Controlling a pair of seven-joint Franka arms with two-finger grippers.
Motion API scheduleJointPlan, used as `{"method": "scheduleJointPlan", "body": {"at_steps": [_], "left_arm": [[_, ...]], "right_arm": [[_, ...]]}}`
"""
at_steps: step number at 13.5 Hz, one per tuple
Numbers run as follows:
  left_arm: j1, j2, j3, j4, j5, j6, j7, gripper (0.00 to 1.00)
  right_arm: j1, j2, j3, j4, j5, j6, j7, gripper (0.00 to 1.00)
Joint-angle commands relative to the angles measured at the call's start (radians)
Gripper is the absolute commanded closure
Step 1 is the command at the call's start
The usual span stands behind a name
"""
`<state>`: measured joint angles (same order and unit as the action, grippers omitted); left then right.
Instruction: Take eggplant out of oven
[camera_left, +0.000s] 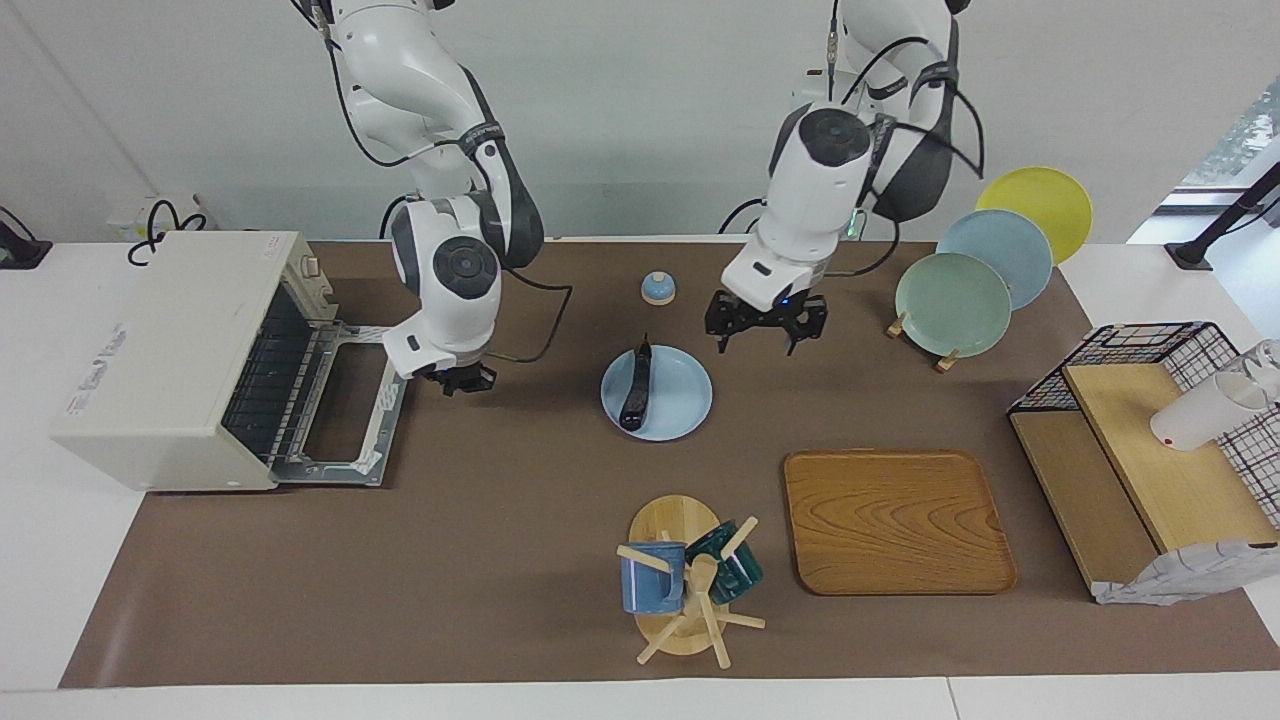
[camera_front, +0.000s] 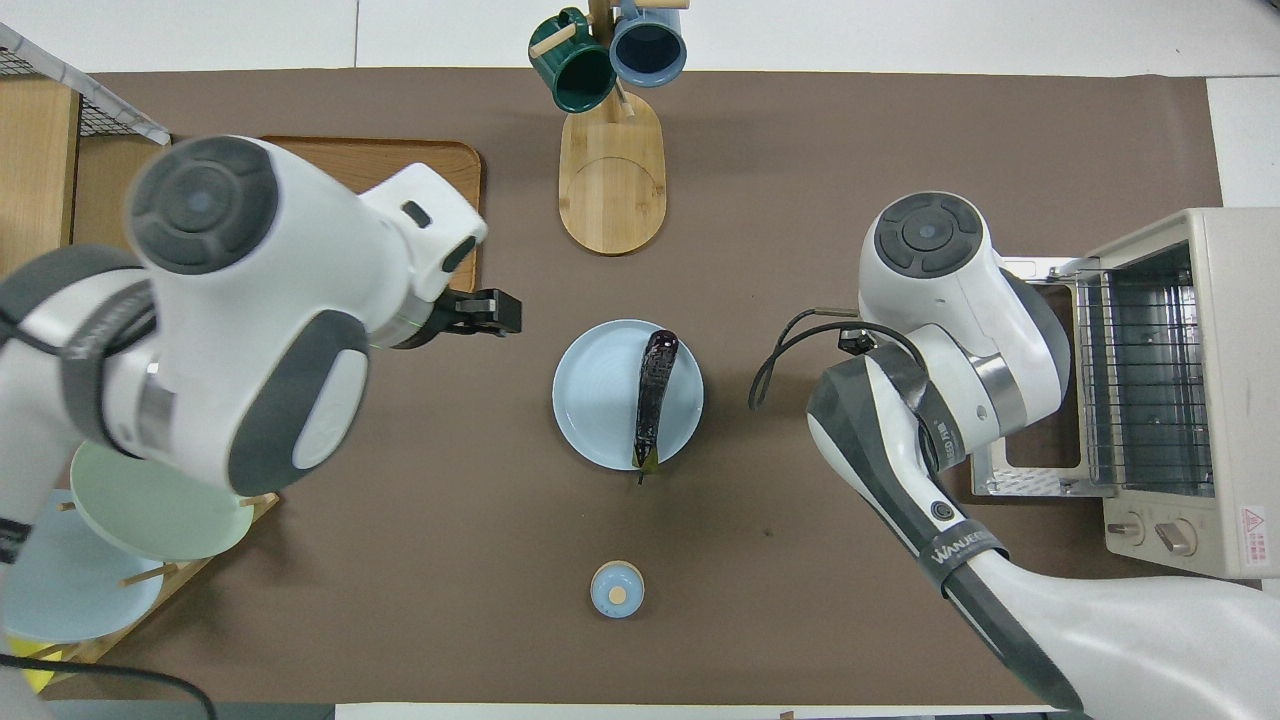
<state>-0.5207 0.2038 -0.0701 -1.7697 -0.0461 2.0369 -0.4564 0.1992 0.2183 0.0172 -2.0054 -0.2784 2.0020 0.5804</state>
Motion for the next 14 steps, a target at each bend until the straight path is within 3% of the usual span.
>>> {"method": "scheduleJointPlan", "body": {"at_steps": [1, 5, 11, 14], "left_arm": [[-0.088, 0.038, 0.02, -0.066, -0.02, 0.113, -0.024, 0.0], [-0.173, 0.161, 0.02, -0.088, -0.02, 0.296, -0.099, 0.0], [-0.214, 0.207, 0.02, -0.09, -0.02, 0.347, -0.099, 0.0], [-0.205, 0.209, 0.021, -0.086, -0.02, 0.345, -0.087, 0.25]], "right_arm": [[-0.102, -0.036, 0.017, -0.12, -0.016, 0.156, -0.088, 1.0], [-0.107, -0.016, 0.017, -0.136, -0.016, 0.193, -0.082, 1.0], [-0.149, -0.011, 0.017, -0.142, -0.016, 0.195, -0.137, 1.0], [-0.15, -0.01, 0.015, -0.133, -0.016, 0.189, -0.163, 1.0]]}}
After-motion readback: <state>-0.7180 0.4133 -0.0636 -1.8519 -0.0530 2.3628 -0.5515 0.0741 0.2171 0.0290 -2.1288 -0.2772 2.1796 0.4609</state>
